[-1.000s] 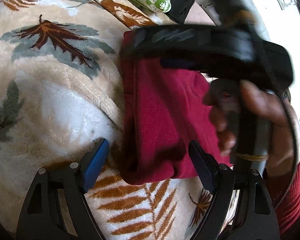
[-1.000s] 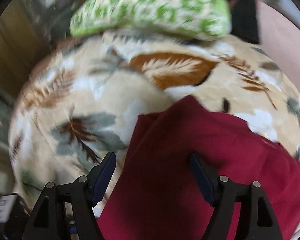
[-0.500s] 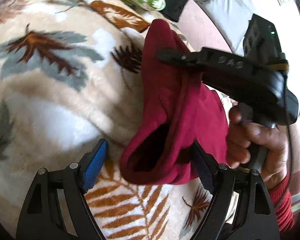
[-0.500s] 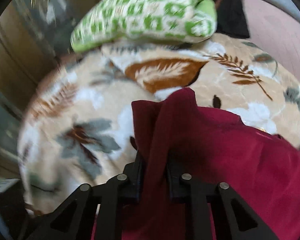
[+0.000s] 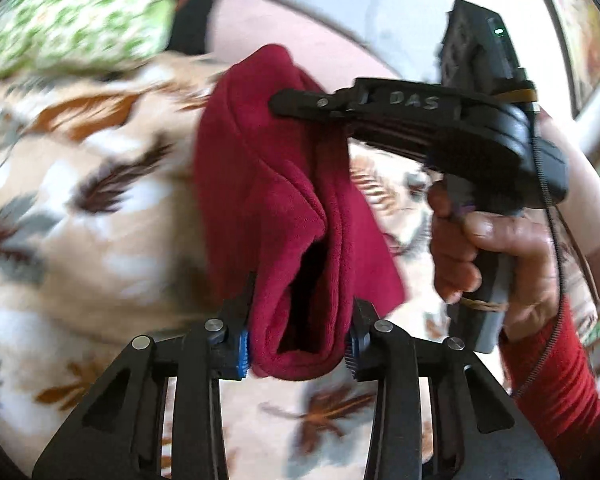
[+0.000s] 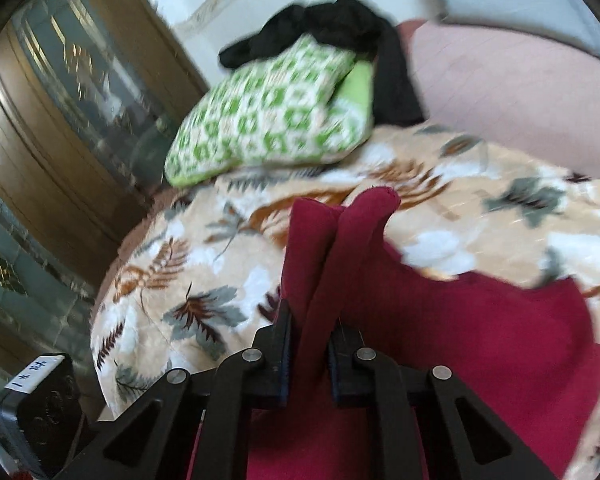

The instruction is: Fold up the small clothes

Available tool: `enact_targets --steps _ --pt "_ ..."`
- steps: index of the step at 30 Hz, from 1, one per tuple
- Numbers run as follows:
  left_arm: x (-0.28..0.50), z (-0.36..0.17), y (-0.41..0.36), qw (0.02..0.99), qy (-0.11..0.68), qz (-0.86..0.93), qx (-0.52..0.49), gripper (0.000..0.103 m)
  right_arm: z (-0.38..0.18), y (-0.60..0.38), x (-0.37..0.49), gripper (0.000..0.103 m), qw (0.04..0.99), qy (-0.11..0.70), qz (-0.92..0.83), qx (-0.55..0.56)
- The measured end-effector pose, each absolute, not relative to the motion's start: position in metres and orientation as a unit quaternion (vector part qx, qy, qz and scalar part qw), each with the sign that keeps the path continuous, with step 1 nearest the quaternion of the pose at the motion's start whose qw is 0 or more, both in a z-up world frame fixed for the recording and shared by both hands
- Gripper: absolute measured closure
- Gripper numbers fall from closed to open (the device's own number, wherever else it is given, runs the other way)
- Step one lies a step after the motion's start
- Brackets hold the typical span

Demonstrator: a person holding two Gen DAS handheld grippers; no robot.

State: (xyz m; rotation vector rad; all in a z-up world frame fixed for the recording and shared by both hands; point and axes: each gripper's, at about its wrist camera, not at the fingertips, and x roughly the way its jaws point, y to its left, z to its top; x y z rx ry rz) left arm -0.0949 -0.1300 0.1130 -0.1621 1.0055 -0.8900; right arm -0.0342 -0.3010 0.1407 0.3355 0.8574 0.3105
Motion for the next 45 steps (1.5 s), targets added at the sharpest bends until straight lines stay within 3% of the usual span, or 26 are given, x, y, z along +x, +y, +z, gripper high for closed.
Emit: enact_targets --steps 6,12,15,16,19,20,22,23,25,43,45 --pt "-0.101 0.110 -0.218 0.753 0.469 -0.460 -0.046 0.070 0.155 -0.386 -0.070 0.091 0.898 0.392 0.090 0.179" --pt "-0.097 0.062 -0.281 0.732 0.509 -0.452 0.004 0.070 0.086 -0.445 -0.071 0.091 0.870 0.449 -0.010 0.204" --pt "-0.100 0.067 -0.280 0.728 0.517 -0.450 0.024 0.069 0.055 -0.455 -0.070 0.090 0.855 0.467 -0.034 0.225" --pt "-0.106 0.077 -0.275 0.734 0.505 -0.453 0.031 0.065 0.056 -0.457 -0.074 0.089 0.856 0.459 -0.032 0.235" --pt "-0.117 0.104 -0.254 0.754 0.474 -0.452 0.047 0.051 0.077 -0.459 -0.087 0.068 0.865 0.443 -0.047 0.230" --pt "-0.116 0.111 -0.247 0.764 0.463 -0.448 0.050 0.047 0.090 -0.457 -0.094 0.068 0.873 0.433 -0.043 0.219" --pt "-0.113 0.116 -0.232 0.780 0.447 -0.434 0.050 0.044 0.110 -0.451 -0.106 0.066 0.882 0.422 -0.021 0.208" --pt "-0.111 0.118 -0.227 0.790 0.441 -0.423 0.052 0.044 0.119 -0.446 -0.112 0.057 0.884 0.422 -0.012 0.201" --pt "-0.107 0.117 -0.221 0.799 0.439 -0.408 0.052 0.044 0.128 -0.433 -0.121 0.049 0.885 0.428 -0.006 0.185" --pt "-0.099 0.097 -0.207 0.816 0.452 -0.358 0.048 0.044 0.083 -0.400 -0.152 0.048 0.861 0.477 -0.003 0.178" --pt "-0.097 0.095 -0.207 0.815 0.455 -0.356 0.046 0.044 0.080 -0.398 -0.152 0.056 0.861 0.478 0.005 0.174"
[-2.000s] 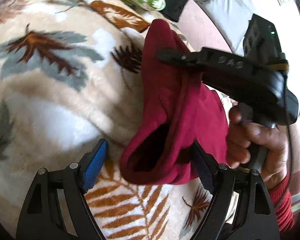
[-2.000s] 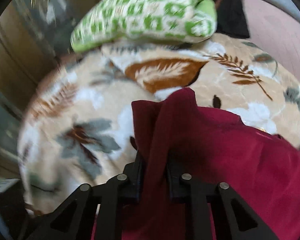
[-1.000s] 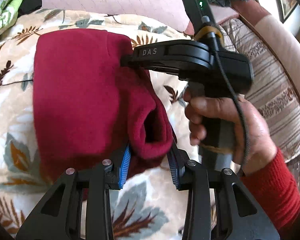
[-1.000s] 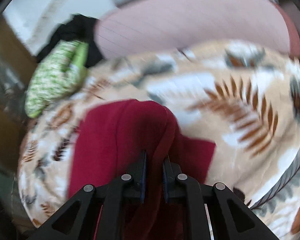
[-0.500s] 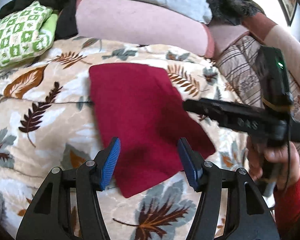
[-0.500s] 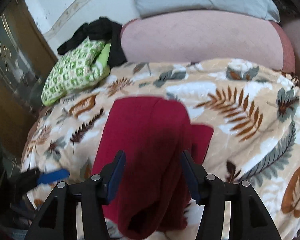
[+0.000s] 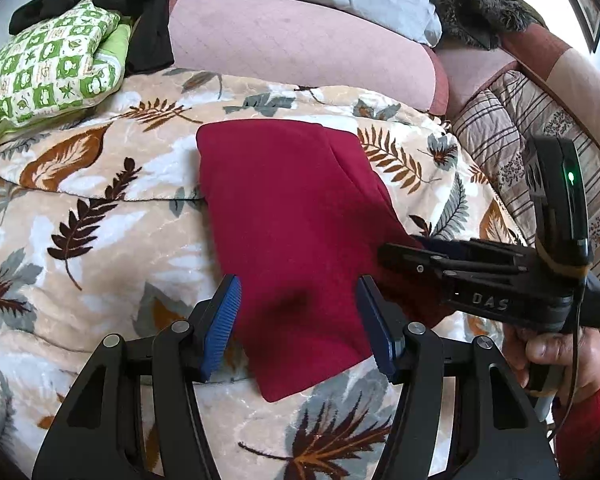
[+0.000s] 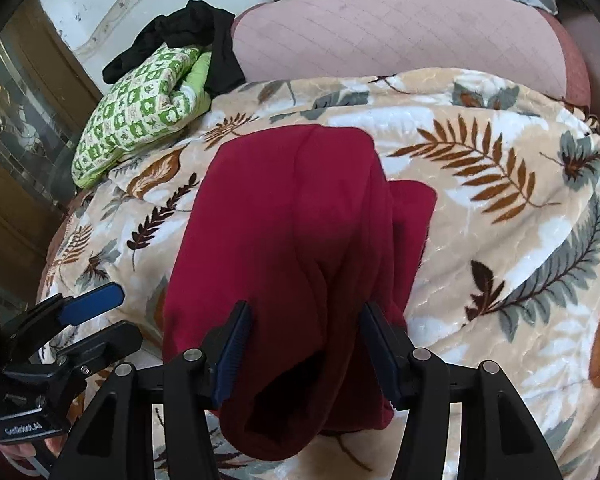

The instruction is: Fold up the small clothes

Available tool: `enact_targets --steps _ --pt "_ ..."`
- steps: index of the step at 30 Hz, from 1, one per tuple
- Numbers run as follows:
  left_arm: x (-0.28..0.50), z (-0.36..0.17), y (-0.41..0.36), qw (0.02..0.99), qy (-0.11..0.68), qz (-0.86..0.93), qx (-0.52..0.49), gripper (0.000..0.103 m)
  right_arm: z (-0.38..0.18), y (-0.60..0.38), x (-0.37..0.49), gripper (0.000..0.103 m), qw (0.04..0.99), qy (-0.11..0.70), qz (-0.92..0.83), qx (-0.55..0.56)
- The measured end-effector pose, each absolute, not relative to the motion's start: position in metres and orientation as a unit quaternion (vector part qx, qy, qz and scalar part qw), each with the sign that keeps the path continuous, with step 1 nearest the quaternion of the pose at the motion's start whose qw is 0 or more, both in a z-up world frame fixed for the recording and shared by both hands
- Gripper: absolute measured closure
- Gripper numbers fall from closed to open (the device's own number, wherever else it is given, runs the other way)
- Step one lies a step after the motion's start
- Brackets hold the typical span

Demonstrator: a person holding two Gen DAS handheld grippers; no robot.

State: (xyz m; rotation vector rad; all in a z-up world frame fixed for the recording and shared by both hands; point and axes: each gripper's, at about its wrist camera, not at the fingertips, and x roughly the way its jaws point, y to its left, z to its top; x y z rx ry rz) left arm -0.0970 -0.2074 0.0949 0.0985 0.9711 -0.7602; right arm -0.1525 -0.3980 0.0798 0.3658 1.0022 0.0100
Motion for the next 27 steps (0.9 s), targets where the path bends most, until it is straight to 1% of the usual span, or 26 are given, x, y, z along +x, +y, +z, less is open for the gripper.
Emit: enact_targets --steps 1,3,6,10,15,17,19,20,21,27 --pt "-0.096 0.094 -0.207 0.814 0.458 -0.355 0.044 0.044 0.079 -0.397 -0.153 0.072 0.862 0.478 0.004 0.168" --pt "-0.093 0.091 -0.206 0.811 0.464 -0.355 0.040 0.044 0.081 -0.397 -0.160 0.081 0.867 0.471 0.001 0.161" --pt "-0.087 0.087 -0.201 0.809 0.470 -0.354 0.024 0.044 0.081 -0.401 -0.173 0.083 0.871 0.463 -0.005 0.166" --pt "-0.071 0.074 -0.196 0.792 0.499 -0.350 -0.028 0.044 0.047 -0.404 -0.176 0.083 0.851 0.499 -0.022 0.165" --pt "-0.060 0.068 -0.194 0.789 0.508 -0.341 -0.057 0.044 0.058 -0.413 -0.183 0.083 0.854 0.484 -0.008 0.192" --pt "-0.059 0.067 -0.197 0.790 0.506 -0.341 -0.060 0.044 0.066 -0.414 -0.184 0.082 0.859 0.472 -0.006 0.199" --pt "-0.056 0.065 -0.200 0.788 0.510 -0.340 -0.061 0.044 0.073 -0.413 -0.184 0.071 0.866 0.457 -0.011 0.204" --pt "-0.056 0.064 -0.202 0.787 0.512 -0.339 -0.060 0.044 0.077 -0.414 -0.184 0.057 0.871 0.447 -0.018 0.205" --pt "-0.056 0.063 -0.204 0.786 0.514 -0.338 -0.059 0.044 0.081 -0.415 -0.184 0.052 0.876 0.436 -0.025 0.207" --pt "-0.059 0.064 -0.211 0.792 0.508 -0.334 -0.044 0.044 0.087 -0.414 -0.172 0.052 0.874 0.440 -0.021 0.207"
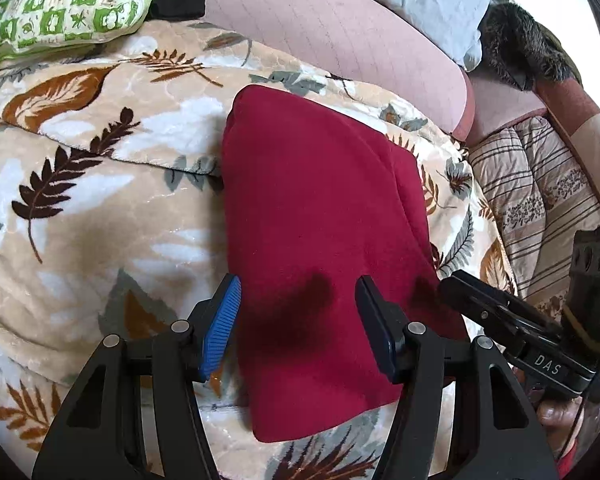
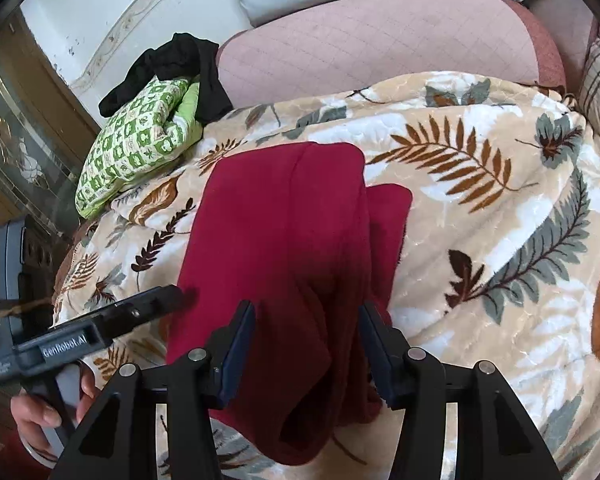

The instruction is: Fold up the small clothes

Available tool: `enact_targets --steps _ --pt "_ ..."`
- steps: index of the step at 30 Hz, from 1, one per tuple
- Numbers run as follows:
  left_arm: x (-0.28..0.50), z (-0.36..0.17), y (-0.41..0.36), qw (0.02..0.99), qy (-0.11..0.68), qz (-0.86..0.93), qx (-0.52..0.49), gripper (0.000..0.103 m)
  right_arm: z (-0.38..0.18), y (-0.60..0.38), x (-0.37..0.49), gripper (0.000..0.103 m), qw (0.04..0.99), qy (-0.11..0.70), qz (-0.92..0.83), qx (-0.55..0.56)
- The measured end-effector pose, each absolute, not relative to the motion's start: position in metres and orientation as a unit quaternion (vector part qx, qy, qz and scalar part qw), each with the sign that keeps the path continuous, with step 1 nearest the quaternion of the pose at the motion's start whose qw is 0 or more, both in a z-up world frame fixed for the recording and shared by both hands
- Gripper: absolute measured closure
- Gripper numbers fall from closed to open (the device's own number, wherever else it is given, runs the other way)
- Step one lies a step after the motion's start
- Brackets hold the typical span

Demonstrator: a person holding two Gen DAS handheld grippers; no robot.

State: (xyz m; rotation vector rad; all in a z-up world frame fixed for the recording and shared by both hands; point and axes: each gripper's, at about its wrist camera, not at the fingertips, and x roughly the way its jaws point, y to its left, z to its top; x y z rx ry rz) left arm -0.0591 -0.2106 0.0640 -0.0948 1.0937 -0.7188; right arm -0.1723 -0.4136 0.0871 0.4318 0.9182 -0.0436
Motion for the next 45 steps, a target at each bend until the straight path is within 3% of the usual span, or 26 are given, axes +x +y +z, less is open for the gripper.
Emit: enact_targets --steps 12,13,15,16,17,26,27,30,33,40,45 --pt "-0.052 0.054 -0.209 0.790 0.518 -0.324 -0.046 0.044 0.074 -0.420 -0.166 0.052 0.867 0.443 -0.037 0.224" --pt "-0.051 0.052 -0.209 0.789 0.520 -0.324 -0.049 0.044 0.074 -0.423 -0.165 0.051 0.868 0.438 -0.044 0.231" --pt "-0.048 0.048 -0.211 0.785 0.523 -0.328 -0.056 0.043 0.069 -0.433 -0.161 0.036 0.868 0.429 -0.051 0.246" --pt "-0.047 0.044 -0.213 0.781 0.526 -0.331 -0.059 0.037 0.066 -0.436 -0.159 0.033 0.866 0.427 -0.054 0.254" --pt "-0.046 0.042 -0.214 0.778 0.528 -0.334 -0.062 0.031 0.062 -0.440 -0.157 0.033 0.865 0.427 -0.052 0.260" --pt "-0.032 0.007 -0.228 0.753 0.550 -0.350 -0.093 0.024 0.018 -0.453 -0.132 0.028 0.846 0.436 -0.002 0.305" --pt "-0.033 0.008 -0.229 0.754 0.547 -0.353 -0.088 0.024 0.016 -0.452 -0.131 0.036 0.845 0.433 0.005 0.313" --pt "-0.037 0.013 -0.231 0.760 0.539 -0.355 -0.074 0.038 0.023 -0.448 -0.132 0.054 0.848 0.430 0.009 0.310" --pt "-0.044 0.027 -0.220 0.757 0.536 -0.366 -0.075 0.052 0.041 -0.440 -0.139 0.064 0.857 0.422 0.016 0.296" --pt "-0.094 0.067 -0.164 0.761 0.530 -0.371 -0.057 0.053 0.076 -0.398 -0.178 0.065 0.856 0.413 0.056 0.306" --pt "-0.135 0.050 -0.128 0.758 0.553 -0.343 -0.037 0.053 0.065 -0.355 -0.214 0.065 0.847 0.430 0.072 0.303"
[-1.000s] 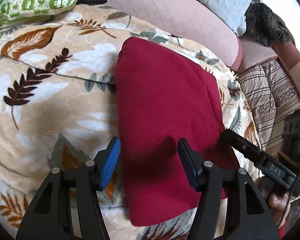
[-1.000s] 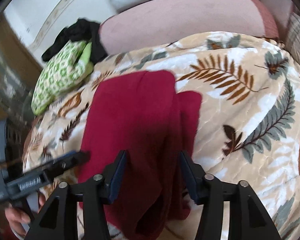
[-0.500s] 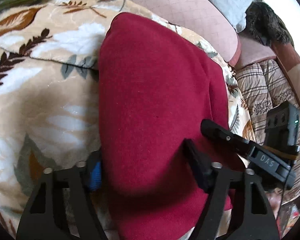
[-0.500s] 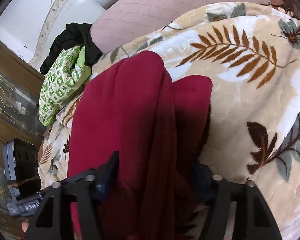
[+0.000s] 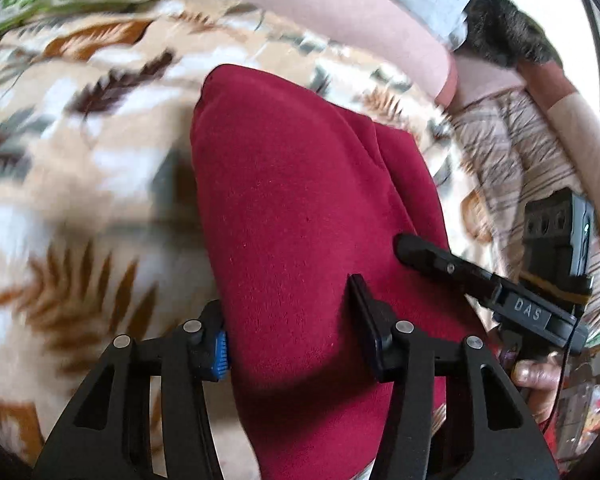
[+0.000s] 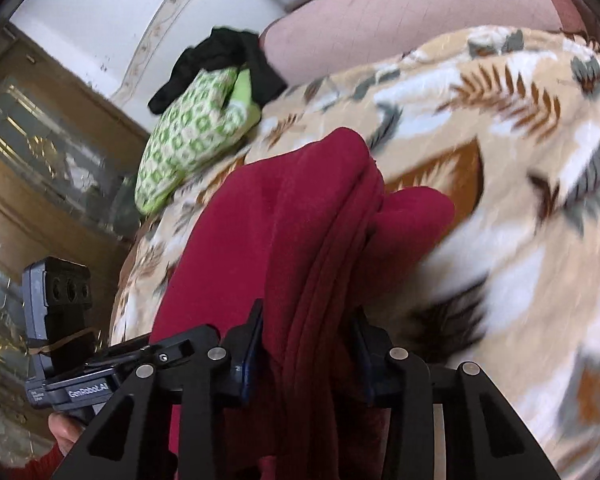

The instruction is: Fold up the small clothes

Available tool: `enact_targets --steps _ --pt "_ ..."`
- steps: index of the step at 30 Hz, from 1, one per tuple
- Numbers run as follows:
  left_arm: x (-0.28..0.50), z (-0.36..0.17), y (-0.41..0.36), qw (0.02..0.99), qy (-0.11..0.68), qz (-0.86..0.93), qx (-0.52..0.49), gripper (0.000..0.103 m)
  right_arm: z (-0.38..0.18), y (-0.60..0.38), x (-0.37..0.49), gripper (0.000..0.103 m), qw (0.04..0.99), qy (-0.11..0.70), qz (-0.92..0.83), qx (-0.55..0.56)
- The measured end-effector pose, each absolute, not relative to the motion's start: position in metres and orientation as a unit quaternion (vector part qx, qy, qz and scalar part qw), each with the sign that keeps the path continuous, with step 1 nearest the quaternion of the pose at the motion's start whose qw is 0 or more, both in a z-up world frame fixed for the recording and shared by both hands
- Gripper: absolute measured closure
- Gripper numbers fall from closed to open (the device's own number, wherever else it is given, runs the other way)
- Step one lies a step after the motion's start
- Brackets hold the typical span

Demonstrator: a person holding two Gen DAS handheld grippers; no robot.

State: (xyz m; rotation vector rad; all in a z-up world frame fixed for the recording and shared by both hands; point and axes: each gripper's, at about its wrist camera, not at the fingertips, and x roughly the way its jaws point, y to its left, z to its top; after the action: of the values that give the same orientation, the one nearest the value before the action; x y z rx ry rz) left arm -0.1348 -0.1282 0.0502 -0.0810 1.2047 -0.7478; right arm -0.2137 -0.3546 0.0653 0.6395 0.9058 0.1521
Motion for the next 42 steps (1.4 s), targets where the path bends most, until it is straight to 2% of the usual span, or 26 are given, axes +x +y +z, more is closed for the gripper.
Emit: enact_targets --steps 1,4,7,11,15,21,28,42 --pt "-0.137 0.043 -0.126 0.758 0.558 -0.335 -0.031 0.053 0.056 -0.347 -0.216 0.064 0.846 0.441 0.062 0.293" --pt "-0.145 0.033 -0.121 0.760 0.561 -0.328 -0.022 0.051 0.039 -0.334 -0.219 0.051 0.839 0.482 0.017 0.253" --pt "-0.150 0.049 -0.113 0.772 0.551 -0.316 -0.016 0.051 0.060 -0.334 -0.233 0.050 0.849 0.468 0.004 0.246" --pt "-0.159 0.079 -0.102 0.805 0.506 -0.310 0.001 0.051 0.102 -0.330 -0.254 0.050 0.872 0.432 0.007 0.230" --pt "-0.168 0.090 -0.095 0.815 0.489 -0.311 0.003 0.051 0.119 -0.306 -0.257 0.050 0.884 0.418 0.035 0.209" --pt "-0.173 0.089 -0.097 0.817 0.490 -0.304 0.008 0.051 0.108 -0.265 -0.249 0.051 0.883 0.440 0.049 0.153" --pt "-0.178 0.084 -0.093 0.817 0.492 -0.300 0.009 0.050 0.052 -0.270 -0.254 0.057 0.855 0.494 0.025 0.158" --pt "-0.164 0.065 -0.103 0.819 0.504 -0.274 0.021 0.050 0.110 -0.289 -0.231 0.058 0.884 0.436 0.010 0.168"
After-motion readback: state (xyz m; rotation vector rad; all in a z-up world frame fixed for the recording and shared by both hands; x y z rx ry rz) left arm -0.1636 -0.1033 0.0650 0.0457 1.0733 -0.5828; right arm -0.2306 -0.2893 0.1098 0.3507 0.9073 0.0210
